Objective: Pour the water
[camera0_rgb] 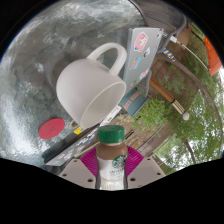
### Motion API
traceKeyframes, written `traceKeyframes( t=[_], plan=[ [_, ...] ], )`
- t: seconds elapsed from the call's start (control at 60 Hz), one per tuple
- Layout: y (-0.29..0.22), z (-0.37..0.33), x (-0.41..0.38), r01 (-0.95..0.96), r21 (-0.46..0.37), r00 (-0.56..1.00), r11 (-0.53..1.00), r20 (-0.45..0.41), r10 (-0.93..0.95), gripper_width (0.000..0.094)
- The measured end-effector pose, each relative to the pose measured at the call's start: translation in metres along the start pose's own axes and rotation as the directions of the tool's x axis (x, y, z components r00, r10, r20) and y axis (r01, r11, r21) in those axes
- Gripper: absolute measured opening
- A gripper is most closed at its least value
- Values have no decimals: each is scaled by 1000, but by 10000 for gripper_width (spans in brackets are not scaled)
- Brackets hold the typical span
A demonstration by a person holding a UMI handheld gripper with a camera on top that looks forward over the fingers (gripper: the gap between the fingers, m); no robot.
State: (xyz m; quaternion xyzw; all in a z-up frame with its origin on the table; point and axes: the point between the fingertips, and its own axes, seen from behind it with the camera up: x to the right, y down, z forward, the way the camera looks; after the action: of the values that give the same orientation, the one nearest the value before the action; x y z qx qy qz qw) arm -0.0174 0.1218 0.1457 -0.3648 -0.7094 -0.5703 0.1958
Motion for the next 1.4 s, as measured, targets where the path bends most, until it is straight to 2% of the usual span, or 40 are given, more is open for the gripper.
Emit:
traceKeyframes(
  t=[0.083,0.1,0.117,0.15,0.2,0.233,0.267,0.283,0.317,0.333,0.383,0.4,0.417,0.483,0.5,0.517,0.55,0.6,0.617,0.633,0.75,0.767,0.783,0.817,0.9,1.033,1.15,1.25,1.333,1.4],
  plan=[
    [-8,-3,4,-223,72,975,972,23,222,310],
    [-6,-3,8,-291,77,957,954,15,291,310],
    [-7,-16,8,-365,65,928,929,-47,369,310],
    [5,1,20,-499,76,863,863,-51,503,309],
    [20,-7,30,-700,106,699,707,-101,708,310],
    [23,1,38,-811,137,570,569,-33,821,311],
    [27,1,41,-903,165,402,397,-4,916,311],
    [25,-3,36,-939,186,290,289,-21,957,310],
    [33,-12,36,-965,225,136,136,-13,991,312],
    [39,-2,41,-971,219,104,94,32,994,312],
    [47,2,36,-967,242,-60,-74,66,996,311],
    [37,-2,21,-951,268,-147,-156,55,988,311],
    [49,4,28,-953,243,-159,-179,97,982,311],
    [48,12,5,-887,231,-371,-400,158,915,311],
    [30,18,-9,-855,233,-434,-463,166,885,312],
    [35,18,-8,-854,199,-446,-481,199,873,311],
    [30,20,-18,-818,193,-500,-543,231,835,311],
    [25,23,-29,-789,181,-535,-587,266,802,311],
    [2,29,-38,-773,183,-553,-607,276,786,311],
    [15,24,-38,-778,177,-545,-602,287,788,311],
    [-9,22,-58,-758,151,-552,-635,370,747,311],
    [-1,14,-55,-749,179,-546,-637,377,748,313],
    [-7,20,-51,-738,209,-545,-642,377,749,311],
    [-3,20,-60,-744,211,-544,-634,359,758,311],
    [-3,25,-61,-712,181,-587,-678,375,717,309],
    [-2,25,-61,-697,183,-594,-693,394,702,329],
    [-5,22,-58,-721,166,-572,-673,406,713,470],
    [-21,21,-81,-738,14,-609,-674,417,675,600],
    [-12,3,-80,-689,-24,-670,-724,400,625,678],
    [-9,-7,-87,-694,-62,-686,-717,360,632,790]
  ],
)
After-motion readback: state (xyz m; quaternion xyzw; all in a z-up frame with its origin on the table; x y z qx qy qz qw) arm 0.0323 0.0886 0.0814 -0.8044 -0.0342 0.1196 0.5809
